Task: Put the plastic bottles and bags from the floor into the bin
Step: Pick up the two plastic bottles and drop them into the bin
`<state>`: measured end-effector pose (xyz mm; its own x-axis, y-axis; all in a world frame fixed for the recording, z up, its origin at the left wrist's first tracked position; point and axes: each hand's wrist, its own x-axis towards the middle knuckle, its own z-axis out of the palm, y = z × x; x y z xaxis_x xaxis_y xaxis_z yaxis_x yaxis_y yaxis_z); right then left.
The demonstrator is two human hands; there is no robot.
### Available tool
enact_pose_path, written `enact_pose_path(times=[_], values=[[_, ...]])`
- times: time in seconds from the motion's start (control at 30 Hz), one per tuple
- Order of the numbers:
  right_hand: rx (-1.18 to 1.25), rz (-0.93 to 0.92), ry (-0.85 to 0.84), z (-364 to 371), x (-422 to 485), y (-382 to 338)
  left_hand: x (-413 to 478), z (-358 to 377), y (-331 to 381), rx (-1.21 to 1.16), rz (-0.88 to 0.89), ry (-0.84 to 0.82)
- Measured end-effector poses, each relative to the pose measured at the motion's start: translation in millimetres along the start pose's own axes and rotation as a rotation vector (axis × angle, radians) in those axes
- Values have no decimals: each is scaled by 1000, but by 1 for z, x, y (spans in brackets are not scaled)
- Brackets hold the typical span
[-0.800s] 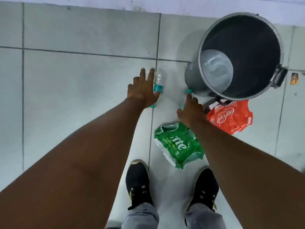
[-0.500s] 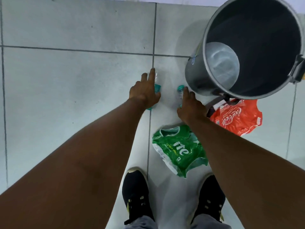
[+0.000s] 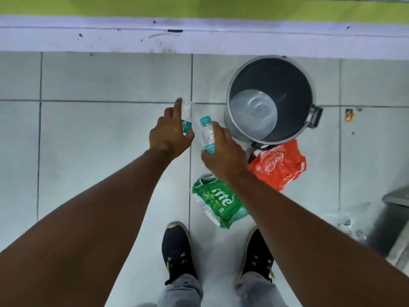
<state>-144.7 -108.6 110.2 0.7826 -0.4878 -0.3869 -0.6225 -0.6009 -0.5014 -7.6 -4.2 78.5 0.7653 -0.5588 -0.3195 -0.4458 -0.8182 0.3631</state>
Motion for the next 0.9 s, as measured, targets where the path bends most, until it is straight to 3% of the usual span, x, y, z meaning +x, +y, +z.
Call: enact_pose_path(times=[0.1,0.27,0.6,0.9], values=[[83,-32,134,-49,-9,-5,2,-34,35,-15,21,61],[126,79,269,-123,9,29,15,-61,102,-52,114,106],[-116,98,84,-163,45,87,19,-46,156,-29,139,62],[-29,96,148,-186,13,133,29,-53,189,3,154,54]])
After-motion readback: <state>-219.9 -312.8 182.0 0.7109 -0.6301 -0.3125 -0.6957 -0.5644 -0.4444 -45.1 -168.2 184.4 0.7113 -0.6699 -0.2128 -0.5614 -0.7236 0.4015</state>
